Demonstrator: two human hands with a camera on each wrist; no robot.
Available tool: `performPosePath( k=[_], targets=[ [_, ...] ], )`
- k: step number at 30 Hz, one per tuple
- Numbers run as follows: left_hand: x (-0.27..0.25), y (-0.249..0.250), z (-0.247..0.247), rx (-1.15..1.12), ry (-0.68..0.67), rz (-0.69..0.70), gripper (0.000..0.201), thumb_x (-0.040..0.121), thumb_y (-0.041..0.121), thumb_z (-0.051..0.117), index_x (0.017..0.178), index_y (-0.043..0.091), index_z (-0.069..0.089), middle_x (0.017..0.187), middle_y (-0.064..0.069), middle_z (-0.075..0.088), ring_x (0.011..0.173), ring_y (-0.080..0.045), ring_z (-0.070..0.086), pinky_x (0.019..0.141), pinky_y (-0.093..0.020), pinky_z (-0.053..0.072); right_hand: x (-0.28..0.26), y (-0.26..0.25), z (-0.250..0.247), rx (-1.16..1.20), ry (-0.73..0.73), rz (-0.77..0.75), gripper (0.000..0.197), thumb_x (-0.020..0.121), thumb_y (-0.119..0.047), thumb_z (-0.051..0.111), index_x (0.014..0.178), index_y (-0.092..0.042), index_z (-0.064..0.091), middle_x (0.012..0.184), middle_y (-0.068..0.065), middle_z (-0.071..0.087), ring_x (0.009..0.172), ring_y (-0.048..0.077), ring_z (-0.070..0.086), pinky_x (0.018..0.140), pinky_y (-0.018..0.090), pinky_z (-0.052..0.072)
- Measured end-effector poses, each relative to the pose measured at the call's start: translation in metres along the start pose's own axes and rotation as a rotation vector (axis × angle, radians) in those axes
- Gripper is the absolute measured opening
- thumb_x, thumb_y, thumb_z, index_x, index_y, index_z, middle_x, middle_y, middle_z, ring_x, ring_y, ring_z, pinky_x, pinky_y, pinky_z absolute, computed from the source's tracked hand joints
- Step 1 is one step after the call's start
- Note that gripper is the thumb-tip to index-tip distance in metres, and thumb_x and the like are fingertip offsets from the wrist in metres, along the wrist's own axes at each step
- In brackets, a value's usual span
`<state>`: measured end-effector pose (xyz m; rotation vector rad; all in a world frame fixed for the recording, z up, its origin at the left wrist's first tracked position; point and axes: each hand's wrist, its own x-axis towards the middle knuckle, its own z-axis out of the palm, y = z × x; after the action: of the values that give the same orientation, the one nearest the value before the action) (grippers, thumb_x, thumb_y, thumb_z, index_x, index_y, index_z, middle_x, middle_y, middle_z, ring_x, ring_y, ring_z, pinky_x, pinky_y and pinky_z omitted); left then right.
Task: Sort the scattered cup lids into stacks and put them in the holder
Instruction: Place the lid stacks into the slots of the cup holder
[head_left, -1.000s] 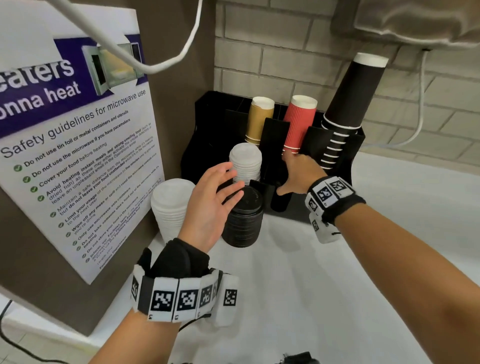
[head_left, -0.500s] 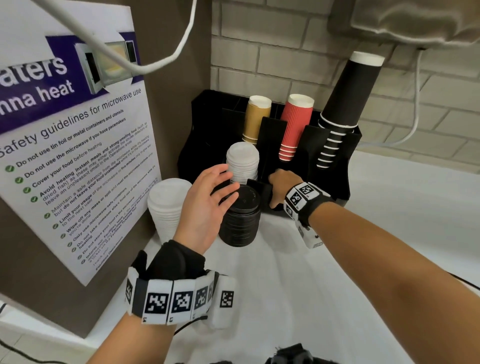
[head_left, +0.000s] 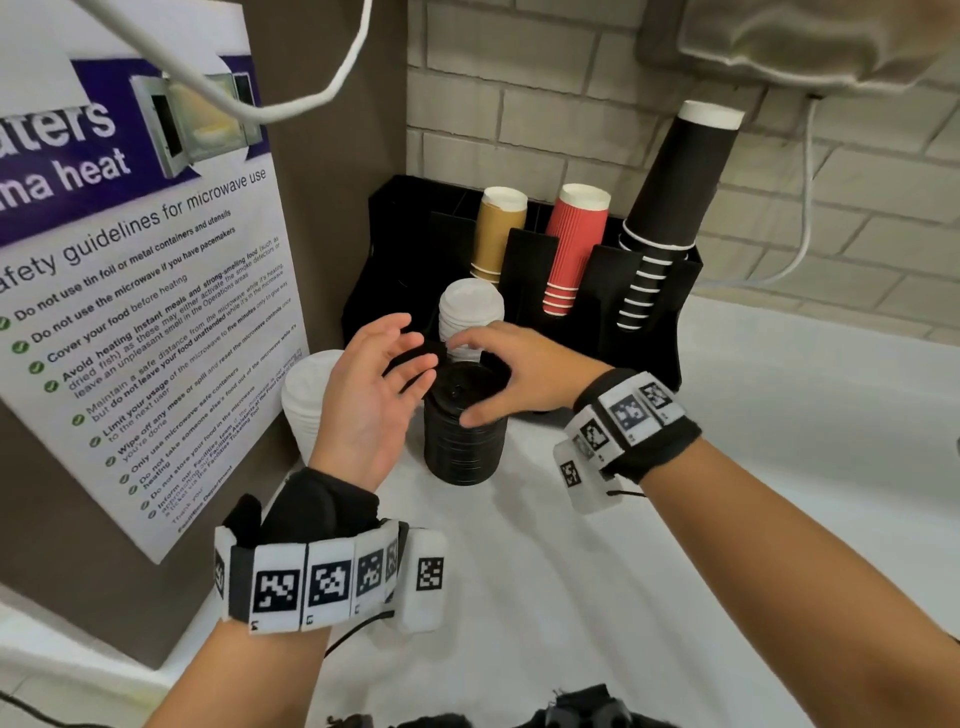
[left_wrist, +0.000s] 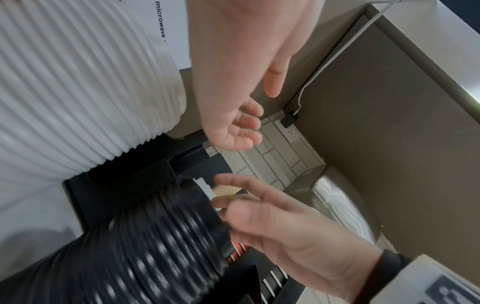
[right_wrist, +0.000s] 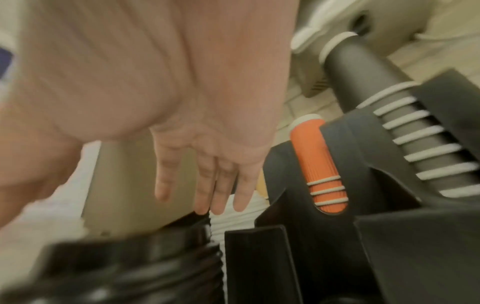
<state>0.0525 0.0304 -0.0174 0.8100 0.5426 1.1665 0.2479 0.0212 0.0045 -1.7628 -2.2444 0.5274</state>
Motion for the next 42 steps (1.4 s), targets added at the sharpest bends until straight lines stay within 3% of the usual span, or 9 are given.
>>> performPosePath(
  k=[2, 6, 17, 22, 25, 29, 33, 36, 42],
  targets=[
    [-0.001, 0.001, -0.001, 0.003, 0.002, 0.003, 0.018, 0.101, 0.02, 0.046, 0.103, 0.023, 0.064, 0.089, 0.004, 0.065, 0.079, -0.01, 0.069, 0.071, -0.023, 0.055, 0.002, -0.003, 0.009, -0.046, -0.036, 0.01, 0.093, 0.064, -0.047, 0.084, 0.142, -0.029, 0.036, 0.136, 0.002, 0.043, 0.125, 0.019, 0.041, 0.103, 0.032, 0.042],
    [-0.003, 0.002, -0.003, 0.015, 0.0, 0.009, 0.019, 0.101, 0.019, 0.046, 0.102, 0.023, 0.064, 0.088, 0.004, 0.065, 0.078, -0.01, 0.068, 0.071, -0.023, 0.055, 0.008, -0.003, 0.02, -0.078, -0.048, 0.022, 0.094, 0.064, -0.041, 0.085, 0.143, -0.029, 0.034, 0.131, 0.004, 0.043, 0.119, 0.023, 0.045, 0.097, 0.039, 0.048],
    [-0.008, 0.001, -0.001, 0.116, 0.045, 0.099, 0.02, 0.099, 0.01, 0.048, 0.099, 0.022, 0.063, 0.09, 0.003, 0.062, 0.076, -0.008, 0.066, 0.072, -0.022, 0.053, 0.003, -0.005, 0.008, 0.038, 0.095, -0.021, 0.081, 0.065, -0.036, 0.085, 0.135, -0.026, 0.045, 0.123, 0.002, 0.049, 0.113, 0.02, 0.049, 0.095, 0.035, 0.049],
    [-0.01, -0.011, 0.004, 0.302, 0.036, 0.197, 0.035, 0.094, 0.017, 0.062, 0.122, 0.036, 0.055, 0.126, 0.006, 0.054, 0.108, 0.003, 0.058, 0.091, -0.025, 0.047, -0.014, -0.016, -0.013, 0.389, 0.287, -0.108, 0.073, 0.069, -0.025, 0.085, 0.132, -0.031, 0.047, 0.113, -0.014, 0.053, 0.103, 0.003, 0.058, 0.085, 0.019, 0.048],
    [-0.011, -0.014, 0.007, 0.224, -0.166, 0.063, 0.06, 0.084, 0.034, 0.067, 0.136, 0.048, 0.041, 0.145, 0.002, 0.049, 0.13, -0.011, 0.052, 0.103, -0.036, 0.047, -0.023, -0.025, -0.017, 0.581, 0.269, -0.156, 0.071, 0.074, -0.02, 0.082, 0.134, -0.034, 0.046, 0.113, -0.009, 0.058, 0.103, 0.006, 0.063, 0.08, 0.021, 0.053],
    [-0.011, -0.015, 0.012, 0.114, -0.301, 0.02, 0.077, 0.077, 0.039, 0.07, 0.145, 0.043, 0.034, 0.142, -0.003, 0.054, 0.128, -0.022, 0.055, 0.092, -0.038, 0.055, -0.03, -0.027, -0.021, 0.636, 0.212, -0.176, 0.07, 0.076, -0.02, 0.079, 0.135, -0.035, 0.045, 0.118, -0.006, 0.058, 0.113, 0.008, 0.058, 0.093, 0.029, 0.051],
    [-0.012, -0.016, 0.015, 0.098, -0.288, 0.02, 0.073, 0.072, 0.034, 0.074, 0.139, 0.036, 0.043, 0.139, -0.01, 0.054, 0.125, -0.026, 0.058, 0.084, -0.036, 0.057, -0.037, -0.024, -0.028, 0.598, 0.158, -0.176, 0.065, 0.08, -0.012, 0.074, 0.134, -0.032, 0.044, 0.123, -0.018, 0.054, 0.117, -0.002, 0.053, 0.091, 0.015, 0.046],
    [-0.013, -0.019, 0.018, 0.117, -0.279, 0.031, 0.065, 0.079, 0.025, 0.069, 0.138, 0.033, 0.044, 0.138, -0.012, 0.054, 0.122, -0.027, 0.06, 0.082, -0.035, 0.057, -0.04, -0.025, -0.029, 0.607, 0.169, -0.167, 0.064, 0.079, -0.012, 0.076, 0.131, -0.034, 0.046, 0.121, -0.02, 0.054, 0.113, -0.003, 0.055, 0.088, 0.016, 0.048],
    [-0.012, -0.023, 0.018, 0.132, -0.273, -0.012, 0.078, 0.073, 0.032, 0.078, 0.142, 0.028, 0.043, 0.137, -0.013, 0.054, 0.12, -0.027, 0.061, 0.081, -0.036, 0.058, -0.045, -0.024, -0.029, 0.597, 0.199, -0.12, 0.07, 0.072, -0.009, 0.082, 0.134, -0.018, 0.051, 0.123, 0.004, 0.06, 0.111, 0.014, 0.061, 0.097, 0.029, 0.05]
  ],
)
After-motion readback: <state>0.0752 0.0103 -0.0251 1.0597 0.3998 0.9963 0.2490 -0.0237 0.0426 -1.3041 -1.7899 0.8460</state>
